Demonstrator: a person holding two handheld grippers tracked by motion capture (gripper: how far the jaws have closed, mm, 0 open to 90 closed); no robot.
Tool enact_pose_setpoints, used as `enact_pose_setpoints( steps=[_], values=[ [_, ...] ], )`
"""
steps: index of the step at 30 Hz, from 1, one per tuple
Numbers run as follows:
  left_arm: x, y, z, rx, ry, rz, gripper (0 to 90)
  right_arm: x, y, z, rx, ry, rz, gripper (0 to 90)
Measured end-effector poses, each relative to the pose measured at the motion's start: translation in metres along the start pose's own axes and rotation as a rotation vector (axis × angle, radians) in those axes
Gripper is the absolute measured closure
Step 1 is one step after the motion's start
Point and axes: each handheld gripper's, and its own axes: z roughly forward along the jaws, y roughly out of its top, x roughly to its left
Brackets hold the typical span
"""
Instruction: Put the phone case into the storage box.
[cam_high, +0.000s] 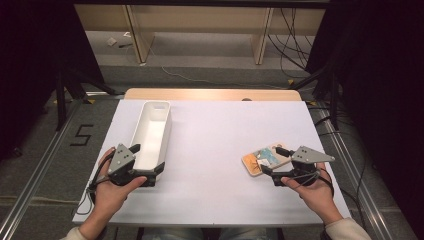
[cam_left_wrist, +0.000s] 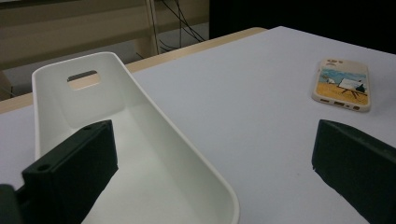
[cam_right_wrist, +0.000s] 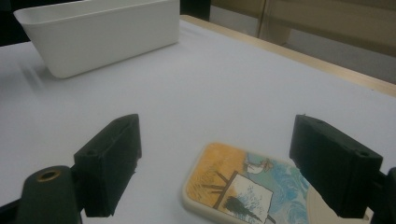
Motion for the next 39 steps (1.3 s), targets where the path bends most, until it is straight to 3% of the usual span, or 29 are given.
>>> enact_pose_setpoints(
  steps=[11, 15, 17, 19, 20, 21, 26, 39],
  values=[
    [0.000, 0.000, -0.002, -0.001, 0.001, 0.001, 0.0, 0.000, 0.001, 0.000, 0.001, -0.008, -0.004, 20.4],
    [0.000, 0.000, 0.000, 0.002, 0.000, -0.003, 0.0, -0.002, 0.004, 0.003, 0.039, -0.039, -0.015, 45.1],
    [0.000, 0.000, 0.000, 0.003, -0.002, 0.002, 0.0, -0.003, 0.005, 0.007, 0.068, -0.032, -0.013, 58.8],
    [0.000, 0.000, 0.000, 0.002, -0.003, 0.007, 0.0, -0.004, 0.005, 0.012, 0.110, -0.041, -0.021, 72.6],
    [-0.001, 0.000, 0.000, 0.000, -0.005, 0.007, 0.0, -0.005, 0.005, 0.018, 0.149, -0.036, -0.013, 83.9],
    [0.000, 0.000, 0.000, 0.001, -0.005, 0.008, 0.0, -0.005, 0.006, 0.021, 0.171, -0.034, -0.008, 88.0],
    [-0.001, -0.001, 0.001, 0.007, 0.000, 0.005, 0.0, -0.007, 0.008, 0.037, 0.241, -0.002, 0.025, 90.0],
    [-0.002, 0.000, 0.000, 0.002, 0.001, 0.007, 0.2, -0.019, 0.016, 0.084, 0.345, -0.019, 0.049, 90.0]
  ],
)
